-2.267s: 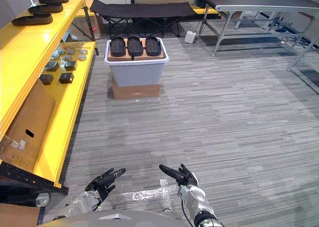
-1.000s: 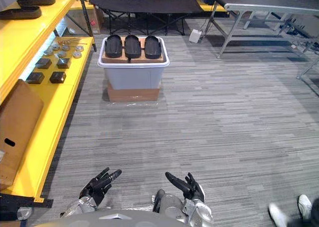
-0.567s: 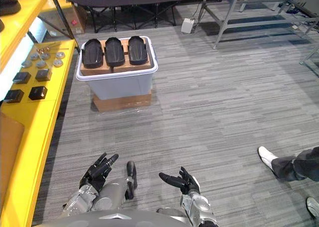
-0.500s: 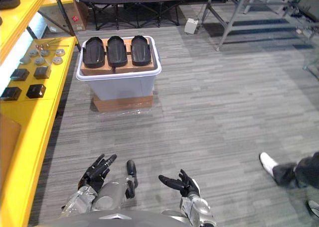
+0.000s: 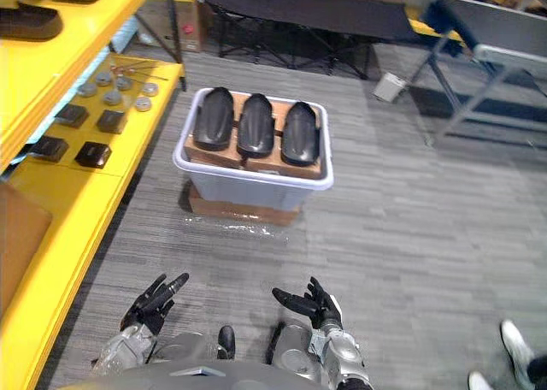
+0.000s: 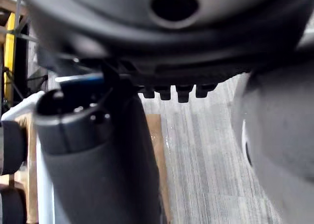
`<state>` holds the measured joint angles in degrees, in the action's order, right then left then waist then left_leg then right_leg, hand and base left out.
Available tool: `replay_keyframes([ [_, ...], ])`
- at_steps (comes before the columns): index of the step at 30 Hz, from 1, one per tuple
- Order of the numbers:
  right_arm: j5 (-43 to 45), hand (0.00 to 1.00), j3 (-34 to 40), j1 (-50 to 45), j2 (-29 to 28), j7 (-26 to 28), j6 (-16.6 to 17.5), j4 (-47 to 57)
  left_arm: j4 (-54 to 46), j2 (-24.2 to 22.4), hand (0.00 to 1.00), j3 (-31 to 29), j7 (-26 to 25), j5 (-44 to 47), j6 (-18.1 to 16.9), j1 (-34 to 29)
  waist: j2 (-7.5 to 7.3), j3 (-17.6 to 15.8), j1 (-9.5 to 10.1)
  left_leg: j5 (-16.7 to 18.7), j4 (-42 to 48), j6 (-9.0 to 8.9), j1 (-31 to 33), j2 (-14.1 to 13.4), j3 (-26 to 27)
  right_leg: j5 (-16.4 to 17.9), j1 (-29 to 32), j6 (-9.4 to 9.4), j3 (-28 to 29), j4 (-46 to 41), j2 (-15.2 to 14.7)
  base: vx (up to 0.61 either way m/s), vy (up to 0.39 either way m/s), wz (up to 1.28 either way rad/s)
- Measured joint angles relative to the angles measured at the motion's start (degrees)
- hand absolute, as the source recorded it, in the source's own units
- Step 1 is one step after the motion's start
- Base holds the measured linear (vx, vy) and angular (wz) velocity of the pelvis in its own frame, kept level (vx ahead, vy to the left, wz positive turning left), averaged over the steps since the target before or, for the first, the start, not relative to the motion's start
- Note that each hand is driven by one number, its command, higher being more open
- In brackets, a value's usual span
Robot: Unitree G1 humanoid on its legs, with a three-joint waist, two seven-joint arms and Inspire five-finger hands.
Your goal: Walk over and take three plastic housings, then place them on the shelf
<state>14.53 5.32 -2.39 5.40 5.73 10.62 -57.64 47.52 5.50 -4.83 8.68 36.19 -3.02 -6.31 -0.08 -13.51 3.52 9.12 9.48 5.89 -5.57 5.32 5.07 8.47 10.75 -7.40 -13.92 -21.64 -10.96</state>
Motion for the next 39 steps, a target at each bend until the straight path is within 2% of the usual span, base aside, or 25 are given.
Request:
replay_keyframes([
  [1,0.0,1.0,0.4,-0.2,-0.3,0.0,0.0,0.0,-0.1,-0.1,1.0,0.0,0.1,0.1,0.1,0.0,0.07,0.0,0.04,0.6,-0.1,-0.14,-1.0,0.0,-0.7,-1.3,-0.1,0.31,0.5,0.7,0.5,0.38,-0.075,0.76],
  [2,0.4,1.0,0.9,-0.7,-1.1,-0.1,0.0,0.0,-0.7,-0.2,1.0,-0.4,0.2,0.2,0.1,-0.6,-0.56,0.7,0.06,1.7,0.0,-0.74,-2.6,0.0,-1.5,-2.5,-0.2,1.88,0.2,0.8,1.2,0.38,-0.113,0.66],
  [4,0.5,1.0,0.9,-1.5,-2.1,-0.2,-0.2,0.0,-0.8,-0.3,1.0,-0.6,0.2,0.2,0.0,-2.2,-1.49,1.6,0.08,4.0,1.5,-4.25,-3.9,-0.1,-1.5,-4.0,-1.5,4.47,-1.8,0.9,2.5,0.44,-0.171,0.63],
  [5,0.4,1.0,1.0,-1.8,-2.4,-0.5,-0.6,0.0,-0.9,-0.6,1.0,-0.7,0.2,0.2,0.0,-3.0,-2.01,1.8,0.09,5.4,5.0,-6.6,-3.4,-0.1,-0.9,-5.6,-2.7,6.58,-3.1,1.9,3.1,0.46,-0.237,0.59],
  [6,0.3,1.0,1.1,-2.7,-2.4,-1.5,-1.3,0.4,-0.8,-2.1,1.0,-2.2,0.4,0.1,0.2,-3.5,-2.3,2.8,-0.13,6.5,19.0,-8.12,2.2,-1.3,3.0,-4.9,-5.9,7.5,-5.5,4.8,3.6,0.35,-0.181,0.51],
  [7,0.2,1.0,0.8,-3.3,-1.3,-1.9,-1.3,1.7,-0.8,-3.4,1.0,-3.0,0.4,-0.2,0.0,-4.0,-0.16,2.8,-0.28,6.1,29.2,-8.64,6.6,-4.3,4.8,-5.2,-8.3,7.82,-5.6,7.6,4.7,0.32,-0.125,0.28],
  [9,0.2,1.0,1.1,-3.6,-0.5,-2.8,-1.2,2.4,-0.7,-4.2,1.0,-2.7,0.6,-0.6,-1.4,-4.6,2.31,2.8,-0.04,8.7,36.2,-7.63,10.3,-9.4,7.7,-5.3,-11.1,8.23,-5.9,10.1,6.4,0.3,-0.008,-0.13],
  [10,0.2,1.0,2.2,-3.5,-0.6,-3.9,-1.3,2.3,-0.7,-3.9,1.0,-2.3,0.8,-1.0,-2.0,-4.6,2.68,2.8,-0.5,9.8,32.8,-7.27,10.9,-12.9,9.1,-5.5,-13.1,7.98,-4.8,12.0,6.4,0.33,-0.049,-0.3],
  [11,0.2,1.0,2.5,-3.6,-0.7,-4.1,-1.2,2.5,-0.6,-3.5,1.0,-1.8,1.1,-1.1,-2.2,-4.6,2.62,2.8,-0.68,9.8,30.2,-7.32,10.9,-14.0,9.3,-5.6,-13.7,7.74,-4.4,12.9,6.1,0.27,-0.052,-0.39],
  [12,0.3,1.0,3.0,-4.2,-0.7,-4.4,-1.2,3.9,-0.6,-2.7,1.0,-0.9,1.7,-1.4,-2.4,-4.4,2.54,2.7,-0.99,9.0,23.2,-8.45,10.9,-15.4,8.8,-5.9,-14.2,7.19,-3.3,14.2,5.6,0.18,0.027,-0.45],
  [13,0.3,1.0,2.9,-5.5,-0.8,-4.9,-1.2,6.1,-0.5,-2.2,1.0,0.2,2.0,-1.4,-2.6,-4.0,2.55,2.7,-1.34,5.9,14.8,-9.88,10.4,-16.1,7.1,-6.1,-13.9,6.34,-2.3,14.9,5.2,0.15,0.067,-0.46],
  [14,0.1,1.0,2.9,-6.2,-0.6,-5.3,-1.2,7.3,-0.4,-2.2,1.0,0.6,2.0,-1.4,-2.7,-3.7,2.66,2.8,-1.59,2.9,10.5,-10.43,10.0,-16.2,6.2,-6.0,-13.5,5.77,-1.5,15.0,5.1,0.12,0.161,-0.48],
  [15,0.0,1.0,2.3,-7.4,-0.2,-6.1,-1.3,9.3,-0.2,-2.3,1.0,1.9,2.0,-1.4,-2.7,-3.3,3.0,3.0,-2.42,-3.6,5.6,-12.44,9.5,-16.2,5.4,-5.9,-12.7,4.7,-0.4,15.1,5.0,0.07,0.126,-0.44],
  [16,0.0,1.0,1.9,-7.6,-0.3,-6.7,-1.5,9.6,0.1,-2.2,1.0,2.4,1.9,-2.0,-2.6,-2.7,2.11,2.9,-2.66,-4.2,4.7,-12.22,8.7,-15.3,6.3,-6.1,-12.6,4.05,0.4,15.4,4.4,0.13,0.179,-0.45],
  [17,0.0,1.0,0.7,-9.6,-1.0,-7.2,-1.5,11.7,0.0,-1.2,1.0,4.3,2.0,-3.5,-2.7,-1.5,0.41,3.6,-3.82,-4.6,1.2,-11.42,7.4,-13.4,7.5,-6.9,-12.6,2.76,1.2,17.2,2.7,0.13,0.147,-0.29],
  [19,-0.1,1.0,-1.3,-12.3,-1.6,-7.4,-1.6,14.0,0.0,0.0,1.0,7.1,2.4,-5.3,-2.8,0.0,-1.55,3.7,-4.34,-5.0,-0.8,-10.62,7.0,-11.4,9.0,-7.8,-12.0,1.45,1.9,18.6,1.0,0.15,0.183,-0.25],
  [21,-0.8,1.0,-2.9,-14.7,-1.5,-7.1,-2.3,16.0,-0.2,0.7,1.0,9.7,2.9,-5.5,-2.4,1.4,-2.44,3.8,-5.31,-4.4,-0.7,-9.62,6.9,-10.0,10.3,-8.4,-11.8,0.76,3.2,18.9,-0.3,0.12,0.131,-0.24],
  [25,-1.4,1.0,-4.3,-15.5,-0.7,-6.2,-2.3,17.4,-1.1,0.9,1.0,12.6,3.7,-5.3,-1.7,1.6,-2.02,3.7,-5.52,-3.5,-0.6,-8.98,5.0,-9.3,12.7,-8.9,-11.9,0.18,4.4,18.8,-1.3,0.09,0.092,-0.37],
  [32,-4.8,1.0,-10.4,-14.2,3.2,-5.8,-2.0,18.0,-1.1,1.4,1.0,15.7,3.4,-2.5,-1.9,1.0,-1.58,4.0,-5.31,-2.9,-0.6,-9.87,5.1,-10.7,13.8,-9.4,-11.5,0.41,1.4,20.0,-0.4,-0.04,-0.035,-0.08],
  [36,-4.6,1.0,-12.7,-14.7,3.9,-4.6,-2.5,21.2,-2.5,1.7,1.0,15.2,1.6,4.3,-2.7,-1.0,-1.39,3.9,-5.33,-0.8,4.9,-11.44,7.2,-15.1,14.3,-10.2,-12.2,1.71,-0.5,22.1,2.2,-0.07,-0.082,-0.17],
  [37,-4.6,1.0,-13.0,-15.2,3.9,-4.5,-3.1,24.0,-3.8,2.3,1.0,15.2,1.3,5.7,-3.2,-1.6,-0.95,3.5,-5.29,0.7,8.3,-11.85,8.0,-17.4,14.2,-10.1,-13.2,2.09,-1.3,22.8,3.8,-0.07,-0.095,-0.08],
  [39,-3.2,1.0,-13.0,-15.8,3.9,-4.5,-3.9,25.7,-4.9,2.2,1.0,15.3,1.2,6.2,-3.3,-2.2,-0.7,3.5,-5.22,0.9,8.8,-12.0,7.7,-18.2,14.4,-10.0,-14.1,2.13,-1.6,23.2,4.9,-0.04,-0.097,0.0],
])
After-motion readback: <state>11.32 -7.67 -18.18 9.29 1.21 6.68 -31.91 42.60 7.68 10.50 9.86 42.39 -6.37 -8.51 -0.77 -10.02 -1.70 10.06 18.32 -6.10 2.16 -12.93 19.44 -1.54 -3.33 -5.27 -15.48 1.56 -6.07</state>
